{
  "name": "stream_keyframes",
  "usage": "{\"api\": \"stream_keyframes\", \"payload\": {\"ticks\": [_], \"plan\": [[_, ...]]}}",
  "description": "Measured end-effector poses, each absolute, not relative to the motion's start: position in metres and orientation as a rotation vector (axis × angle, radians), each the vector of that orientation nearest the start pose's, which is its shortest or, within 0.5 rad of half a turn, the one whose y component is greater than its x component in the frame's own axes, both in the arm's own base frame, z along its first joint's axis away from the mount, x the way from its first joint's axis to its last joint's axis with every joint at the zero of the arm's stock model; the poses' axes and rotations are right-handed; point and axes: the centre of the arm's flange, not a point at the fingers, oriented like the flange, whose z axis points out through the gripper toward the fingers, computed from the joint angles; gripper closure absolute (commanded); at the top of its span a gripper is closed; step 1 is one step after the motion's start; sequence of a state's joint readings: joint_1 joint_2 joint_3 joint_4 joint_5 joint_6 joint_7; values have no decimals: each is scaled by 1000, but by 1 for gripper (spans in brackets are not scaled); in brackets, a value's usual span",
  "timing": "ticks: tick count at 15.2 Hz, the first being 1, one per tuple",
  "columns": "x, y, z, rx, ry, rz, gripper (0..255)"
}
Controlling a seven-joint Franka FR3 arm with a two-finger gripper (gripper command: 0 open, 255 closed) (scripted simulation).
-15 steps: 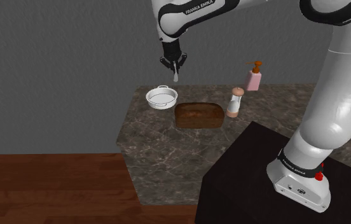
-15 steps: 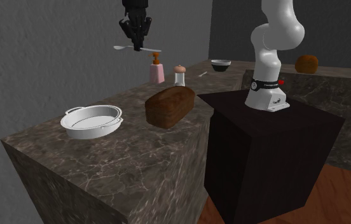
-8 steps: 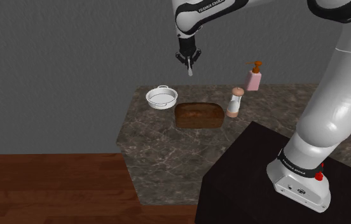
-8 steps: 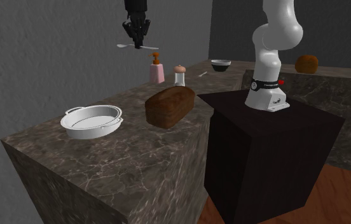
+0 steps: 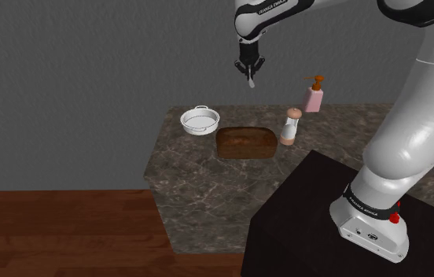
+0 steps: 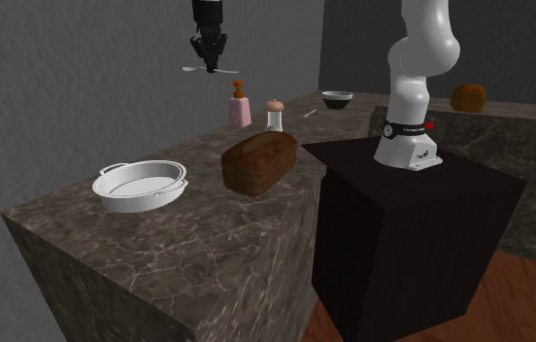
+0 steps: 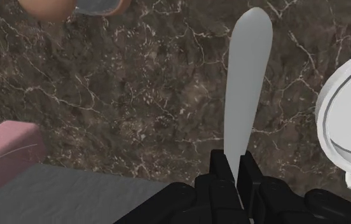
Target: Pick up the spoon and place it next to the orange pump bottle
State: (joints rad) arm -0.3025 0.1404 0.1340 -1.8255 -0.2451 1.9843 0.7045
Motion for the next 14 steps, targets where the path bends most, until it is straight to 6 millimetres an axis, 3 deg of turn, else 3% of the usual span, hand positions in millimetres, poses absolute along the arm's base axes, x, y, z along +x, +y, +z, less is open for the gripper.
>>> {"api": "stream_keyframes", "payload": {"ticks": [14], "plan": [[570, -305, 463, -3084, 1264, -125, 255]]}}
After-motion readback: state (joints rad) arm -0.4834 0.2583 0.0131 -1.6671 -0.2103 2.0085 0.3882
